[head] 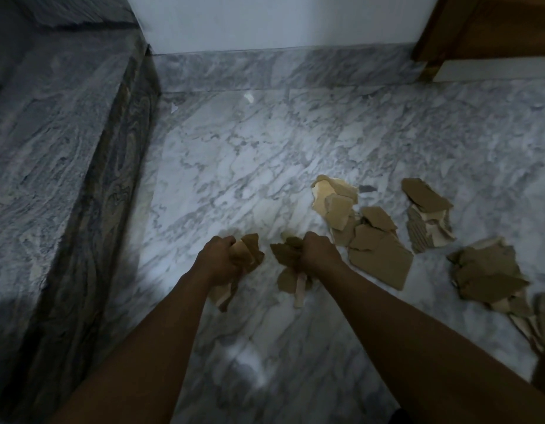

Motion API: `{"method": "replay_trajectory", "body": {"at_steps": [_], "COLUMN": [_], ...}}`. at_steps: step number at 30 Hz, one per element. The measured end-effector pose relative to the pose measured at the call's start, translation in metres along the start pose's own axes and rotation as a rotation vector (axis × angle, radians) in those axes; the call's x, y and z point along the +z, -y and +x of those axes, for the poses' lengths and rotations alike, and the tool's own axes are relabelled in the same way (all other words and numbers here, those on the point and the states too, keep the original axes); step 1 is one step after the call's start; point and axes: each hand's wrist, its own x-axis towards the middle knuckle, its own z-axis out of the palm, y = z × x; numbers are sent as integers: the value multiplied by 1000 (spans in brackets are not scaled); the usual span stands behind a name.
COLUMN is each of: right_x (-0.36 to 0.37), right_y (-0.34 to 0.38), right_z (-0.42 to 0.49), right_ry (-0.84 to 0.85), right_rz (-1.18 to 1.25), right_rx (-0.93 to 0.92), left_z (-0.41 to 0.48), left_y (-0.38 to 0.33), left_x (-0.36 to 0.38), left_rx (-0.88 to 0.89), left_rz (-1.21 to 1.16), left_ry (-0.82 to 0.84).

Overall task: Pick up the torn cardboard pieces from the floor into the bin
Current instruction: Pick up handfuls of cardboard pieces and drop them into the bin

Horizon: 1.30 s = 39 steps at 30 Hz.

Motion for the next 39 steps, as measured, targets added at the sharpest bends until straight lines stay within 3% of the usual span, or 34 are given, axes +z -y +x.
{"method": "replay_trajectory", "body": {"at_steps": [7,14,17,20,23,27,34,39], "right_x": [2,-44,-94,-128,-116,-78,-81,-132], "right_y": [7,-25,-68,-121,-156,-171,-185,-208], "right_z": [-9,-25,-29,-24,-25,-33,-43,-72], "right_ry": [37,303,191,121,134,-20,-163,34], "right_rz": [66,115,163,149,11,28,321,301], "right_rx": [10,16,-10,97,213,260,45,22], "left_z": [2,8,14,27,43,53,57,56], "left_y": [-6,-39,-70,-106,-144,-182,-225,-250], "left_x": [-1,-12,-17,-16,-6,10,42,72], "left_rx": [-15,21,75,152,236,311,544,542], "left_rz": [23,-75,-160,-132,-49,0,89,233], "left_ry": [26,86,164,228,273,275,270,234]}}
